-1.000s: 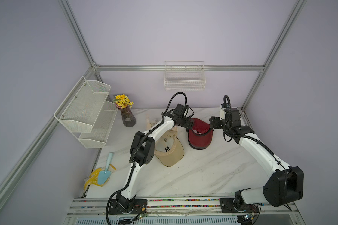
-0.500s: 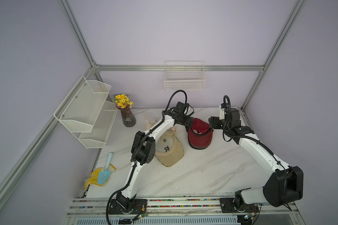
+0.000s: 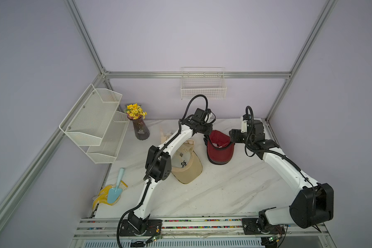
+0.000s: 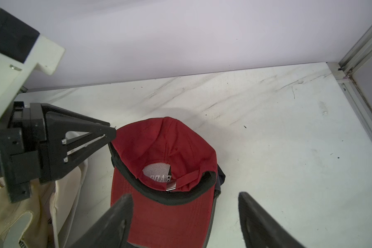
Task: Open the adjustable buckle of the baseball cap
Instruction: Pick up the baseball cap.
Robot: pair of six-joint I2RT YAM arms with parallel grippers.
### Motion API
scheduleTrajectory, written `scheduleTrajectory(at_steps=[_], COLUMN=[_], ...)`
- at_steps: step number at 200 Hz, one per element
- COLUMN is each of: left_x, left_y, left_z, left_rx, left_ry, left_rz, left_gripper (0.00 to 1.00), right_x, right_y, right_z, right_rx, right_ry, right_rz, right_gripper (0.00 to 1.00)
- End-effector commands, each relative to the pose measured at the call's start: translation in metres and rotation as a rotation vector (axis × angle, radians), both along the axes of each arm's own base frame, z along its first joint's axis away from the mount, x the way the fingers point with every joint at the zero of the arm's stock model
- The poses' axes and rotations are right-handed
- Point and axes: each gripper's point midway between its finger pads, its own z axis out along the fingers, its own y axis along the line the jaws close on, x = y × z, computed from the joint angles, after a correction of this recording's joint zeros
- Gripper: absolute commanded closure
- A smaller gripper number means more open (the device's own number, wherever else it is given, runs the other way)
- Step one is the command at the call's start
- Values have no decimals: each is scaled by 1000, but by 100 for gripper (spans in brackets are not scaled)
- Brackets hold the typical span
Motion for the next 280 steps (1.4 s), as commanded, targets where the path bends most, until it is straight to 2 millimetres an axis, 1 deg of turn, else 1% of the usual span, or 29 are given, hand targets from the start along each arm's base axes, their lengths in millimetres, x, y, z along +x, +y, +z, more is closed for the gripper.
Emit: scheduleTrajectory(at_steps=[1,11,24,33,43,61,77,94,124,171,182,193,221,224,230,243,255,266,280], left_x=[0,1,0,1,1,3,3,1,-3,-6,-6,-6,-8,-8,-8,-9,-11,-13,-20], left_y=[-6,-2,3,7,11,15,12,8,4,-3,-2,-2,-3,-3,-4,-4,-4,-3,-1], left_z=[4,1,-2,-6,-5,-2,0,-4,-19,-22,-24,-28,-29,-28,-25,-15,4,30,72], left_rx=[-10,13,47,70,88,102,92,77,88,82,85,89,86,86,81,77,69,55,20], left_ry=[-2,-2,-5,-6,-15,-31,-30,-11,21,30,36,41,46,46,40,22,-14,-61,-125], left_rz=[-15,-6,4,13,24,37,27,14,2,-11,-9,-7,-15,-15,-19,-23,-24,-18,-12], left_gripper=[72,63,57,49,43,41,47,53,53,57,60,66,92,94,100,100,100,100,100], right_x=[-2,-2,-2,-2,-2,-2,-2,-2,-2,-2,-2,-2,-1,-5,-6,-6,-8,-10,-15], right_y=[-1,-1,-1,-1,0,1,1,1,1,1,1,0,0,0,0,2,0,0,-3], right_z=[14,13,13,13,12,12,12,13,12,12,12,12,12,21,23,26,29,35,48], right_rx=[32,31,32,33,34,36,39,40,39,41,41,38,38,44,49,60,66,67,54], right_ry=[-41,-40,-38,-39,-38,-37,-38,-40,-40,-40,-40,-40,-41,-62,-67,-70,-72,-77,-96], right_rz=[-8,-9,-7,-7,-4,0,1,2,0,1,0,-1,-2,1,1,5,-5,-6,-8], right_gripper=[21,20,20,20,20,21,21,20,20,20,20,20,20,20,20,21,21,22,22])
